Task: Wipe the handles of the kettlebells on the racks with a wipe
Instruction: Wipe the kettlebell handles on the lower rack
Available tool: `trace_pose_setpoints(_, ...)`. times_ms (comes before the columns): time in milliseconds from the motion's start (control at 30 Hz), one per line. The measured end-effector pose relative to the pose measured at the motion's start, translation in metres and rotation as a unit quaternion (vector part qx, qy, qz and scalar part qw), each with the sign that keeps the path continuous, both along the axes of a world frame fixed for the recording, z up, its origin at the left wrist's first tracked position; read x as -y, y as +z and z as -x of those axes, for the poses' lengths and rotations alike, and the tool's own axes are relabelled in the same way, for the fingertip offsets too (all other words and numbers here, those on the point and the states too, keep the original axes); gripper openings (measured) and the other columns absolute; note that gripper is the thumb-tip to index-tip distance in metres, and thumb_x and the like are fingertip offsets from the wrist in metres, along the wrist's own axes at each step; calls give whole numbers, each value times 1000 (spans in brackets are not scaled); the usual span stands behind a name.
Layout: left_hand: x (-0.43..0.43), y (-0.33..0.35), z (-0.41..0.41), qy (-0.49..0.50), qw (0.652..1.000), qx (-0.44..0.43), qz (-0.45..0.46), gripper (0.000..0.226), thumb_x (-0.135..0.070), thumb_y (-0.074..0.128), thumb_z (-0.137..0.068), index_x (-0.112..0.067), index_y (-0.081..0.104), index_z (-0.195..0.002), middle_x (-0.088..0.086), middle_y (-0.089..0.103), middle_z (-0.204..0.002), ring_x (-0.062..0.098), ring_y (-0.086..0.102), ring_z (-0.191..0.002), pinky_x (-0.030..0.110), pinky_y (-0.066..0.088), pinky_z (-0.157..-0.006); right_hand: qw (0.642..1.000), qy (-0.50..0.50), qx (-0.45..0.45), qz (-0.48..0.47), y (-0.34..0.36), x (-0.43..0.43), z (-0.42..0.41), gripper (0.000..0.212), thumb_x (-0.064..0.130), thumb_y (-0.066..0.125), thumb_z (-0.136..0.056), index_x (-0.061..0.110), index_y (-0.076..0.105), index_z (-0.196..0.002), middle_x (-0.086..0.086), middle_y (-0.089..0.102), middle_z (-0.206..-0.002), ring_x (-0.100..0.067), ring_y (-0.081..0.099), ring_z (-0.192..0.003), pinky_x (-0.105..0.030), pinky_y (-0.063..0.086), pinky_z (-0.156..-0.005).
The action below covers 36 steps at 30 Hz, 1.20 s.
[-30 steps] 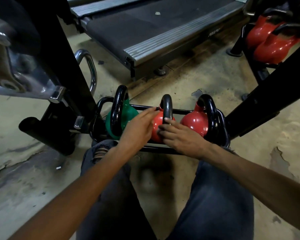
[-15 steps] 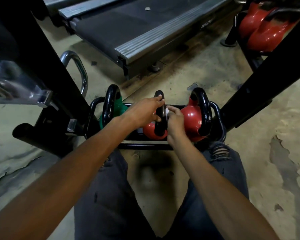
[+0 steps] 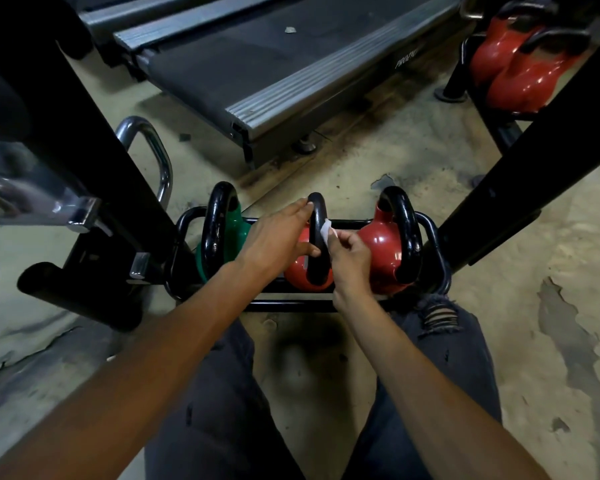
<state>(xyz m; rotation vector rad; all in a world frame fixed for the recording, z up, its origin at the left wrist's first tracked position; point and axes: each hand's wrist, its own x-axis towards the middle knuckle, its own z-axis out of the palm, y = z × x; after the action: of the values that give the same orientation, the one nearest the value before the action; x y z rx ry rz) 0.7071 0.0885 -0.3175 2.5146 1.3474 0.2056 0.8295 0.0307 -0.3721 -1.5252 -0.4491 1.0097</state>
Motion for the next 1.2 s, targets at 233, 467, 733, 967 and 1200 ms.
trace_pose_setpoints(233,5,5,-1,-1,1000,-13,3,80,-45,74,-84,-21,39,-152,0,35,-160,22,43,-141,42,39,-112,993,-61,86,-48,21,-49,-19,16,5,77,-86,11,64,-77,-6,68,-78,-14,64,-74,-30,57,-72)
trace_pose_setpoints(467,7,1,2,3,1000,-7,16,75,-48,71,-86,-24,41,-150,-1,40,-158,22,45,-139,44,39,-112,994,-71,-77,-39,13,-52,-27,14,-1,73,-86,12,68,-85,-8,73,-90,-23,70,-82,-31,59,-69)
trace_pose_setpoints(733,7,1,2,-1,1000,-23,-3,73,-48,67,-90,-19,40,-151,1,34,-161,20,41,-143,43,35,-115,949,121,281,-78,-2,22,6,23,23,43,-108,20,65,-113,5,66,-86,-6,63,-80,-22,50,-68)
trace_pose_setpoints(967,7,1,2,-12,998,-37,-44,72,-35,67,-93,-16,33,-154,3,32,-162,20,40,-143,41,34,-114,933,130,334,-17,22,-33,-4,28,27,50,-106,11,62,-85,3,56,-70,-6,50,-61,-18,34,-52)
trace_pose_setpoints(1200,6,-4,-1,-15,998,-44,-49,77,-44,68,-90,-19,34,-155,1,36,-160,19,43,-141,40,38,-111,827,272,447,205,60,-113,-22,17,19,59,-96,8,56,-84,-10,58,-87,-28,56,-79,-29,42,-66)
